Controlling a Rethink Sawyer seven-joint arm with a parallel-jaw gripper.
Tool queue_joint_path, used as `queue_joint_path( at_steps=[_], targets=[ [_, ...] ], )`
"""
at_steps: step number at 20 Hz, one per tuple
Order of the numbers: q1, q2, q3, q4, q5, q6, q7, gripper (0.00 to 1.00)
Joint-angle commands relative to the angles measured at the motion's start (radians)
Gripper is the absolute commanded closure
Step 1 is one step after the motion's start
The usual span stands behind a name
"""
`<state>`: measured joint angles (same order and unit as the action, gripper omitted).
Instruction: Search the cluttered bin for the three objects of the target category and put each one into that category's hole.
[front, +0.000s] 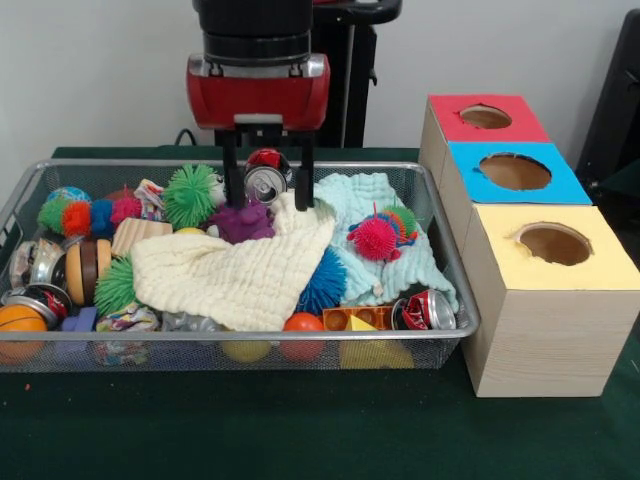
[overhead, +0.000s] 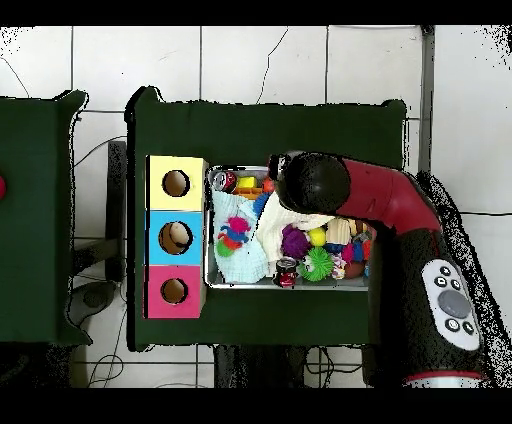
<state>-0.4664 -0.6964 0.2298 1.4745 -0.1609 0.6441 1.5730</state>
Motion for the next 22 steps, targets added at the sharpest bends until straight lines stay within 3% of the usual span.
queue_joint_path(
  at_steps=[1,9,22],
  targets=[
    [0.027,0.198,0.056,-0.120,-0.081,0.073,-0.067,0.00],
    [0.078,0.261,0.012,-0.204,-0.098,0.072,-0.047,0.00],
    [0.067,0.224,-0.016,-0.202,-0.193,0.175,-0.127,0.00]
  ],
)
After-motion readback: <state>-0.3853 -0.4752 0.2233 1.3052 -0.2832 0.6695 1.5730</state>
